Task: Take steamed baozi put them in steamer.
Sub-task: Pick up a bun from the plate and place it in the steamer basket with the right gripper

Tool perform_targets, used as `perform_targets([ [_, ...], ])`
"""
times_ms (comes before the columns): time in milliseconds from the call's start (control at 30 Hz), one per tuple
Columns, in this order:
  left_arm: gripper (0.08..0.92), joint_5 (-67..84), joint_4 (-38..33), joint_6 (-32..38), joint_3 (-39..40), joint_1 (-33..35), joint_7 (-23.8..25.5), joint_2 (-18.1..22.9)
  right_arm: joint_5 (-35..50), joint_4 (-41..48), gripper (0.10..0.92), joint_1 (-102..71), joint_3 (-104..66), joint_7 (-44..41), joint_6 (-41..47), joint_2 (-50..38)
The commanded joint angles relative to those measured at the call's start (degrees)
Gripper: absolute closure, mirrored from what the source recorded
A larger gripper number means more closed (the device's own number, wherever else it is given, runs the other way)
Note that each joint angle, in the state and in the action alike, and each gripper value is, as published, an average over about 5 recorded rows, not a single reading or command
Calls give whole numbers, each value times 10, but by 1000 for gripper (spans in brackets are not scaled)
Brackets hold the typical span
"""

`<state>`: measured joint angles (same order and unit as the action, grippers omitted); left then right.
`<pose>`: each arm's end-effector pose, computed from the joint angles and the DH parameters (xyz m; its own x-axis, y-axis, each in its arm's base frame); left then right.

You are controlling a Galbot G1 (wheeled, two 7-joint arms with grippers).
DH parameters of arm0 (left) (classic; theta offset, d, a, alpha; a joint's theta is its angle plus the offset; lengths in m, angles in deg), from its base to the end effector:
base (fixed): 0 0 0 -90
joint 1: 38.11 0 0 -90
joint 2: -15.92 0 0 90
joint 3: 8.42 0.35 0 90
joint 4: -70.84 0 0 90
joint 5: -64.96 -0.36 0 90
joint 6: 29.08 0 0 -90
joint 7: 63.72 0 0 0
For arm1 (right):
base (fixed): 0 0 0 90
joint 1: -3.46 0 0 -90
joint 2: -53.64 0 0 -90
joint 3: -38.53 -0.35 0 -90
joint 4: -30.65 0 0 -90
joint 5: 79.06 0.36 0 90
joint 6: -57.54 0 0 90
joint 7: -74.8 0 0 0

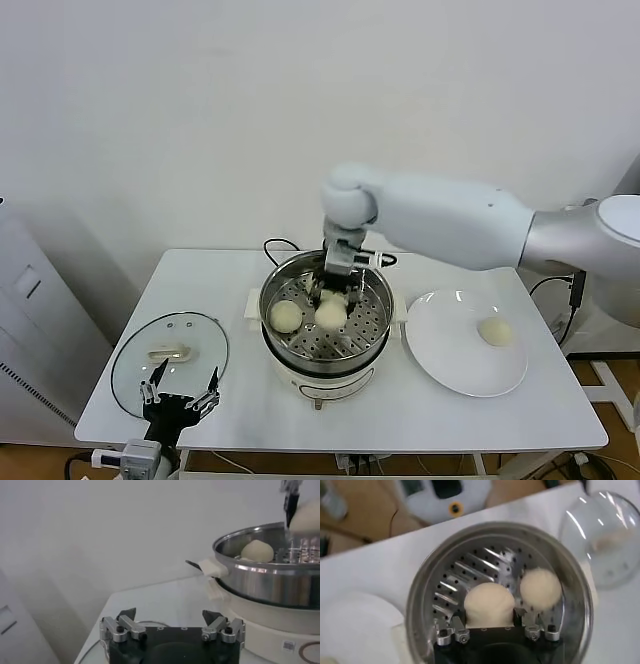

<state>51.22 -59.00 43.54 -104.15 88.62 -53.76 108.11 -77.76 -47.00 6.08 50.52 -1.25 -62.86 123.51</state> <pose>0.1485 0.0230 -0.2609 -0.9604 -0.0087 0.2785 0.0551 0.9738 0.2206 0.5221 0.1760 -0.0492 0.0352 -0.0592 0.9976 -0.0485 -0.9972 -0.0575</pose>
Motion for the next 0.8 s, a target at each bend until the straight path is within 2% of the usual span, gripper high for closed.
perform_targets([
  [33,177,2,-2,-1,1,1,0,25,-87,-43,465,-43,2,9,-75,26],
  [633,177,5,-3,-2,1,0,1,26,-122,-39,463,-60,1,31,-55,18],
  [700,177,4,-3,-2,2,0,1,26,-122,-41,444,-58,2,40,-49,16],
  [800,177,4,-3,-2,2,0,2,26,-116,-43,375,-55,-3,48,-36,12],
])
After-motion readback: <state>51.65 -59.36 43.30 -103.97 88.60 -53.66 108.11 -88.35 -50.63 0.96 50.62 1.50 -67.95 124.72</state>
